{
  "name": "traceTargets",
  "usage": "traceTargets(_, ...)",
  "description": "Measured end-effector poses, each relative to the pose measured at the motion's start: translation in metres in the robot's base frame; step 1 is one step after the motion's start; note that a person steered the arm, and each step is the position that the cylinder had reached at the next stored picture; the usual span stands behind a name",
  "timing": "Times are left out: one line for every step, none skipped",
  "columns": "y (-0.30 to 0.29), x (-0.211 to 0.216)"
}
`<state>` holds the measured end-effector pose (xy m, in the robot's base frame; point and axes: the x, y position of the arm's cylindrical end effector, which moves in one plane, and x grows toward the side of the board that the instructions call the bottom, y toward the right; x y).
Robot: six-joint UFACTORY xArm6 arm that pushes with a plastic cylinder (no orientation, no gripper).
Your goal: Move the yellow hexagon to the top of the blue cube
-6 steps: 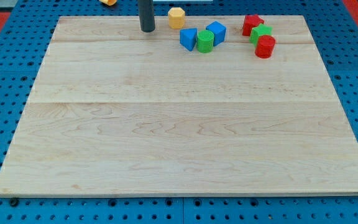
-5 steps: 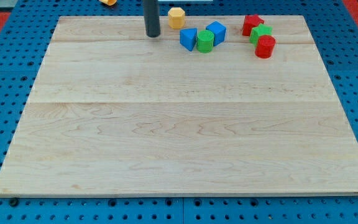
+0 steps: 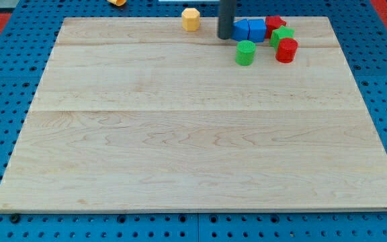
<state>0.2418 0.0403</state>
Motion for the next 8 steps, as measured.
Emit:
traceTargets(-0.027,0.031)
traceTargets(-0.027,0.066)
traceTargets(0.013,0.087)
traceTargets(0.06,0.087)
traceTargets(0.093,0.077)
traceTargets(0.065,0.076)
traceTargets(-0.008,0.039)
traceTargets(-0.089,-0.017)
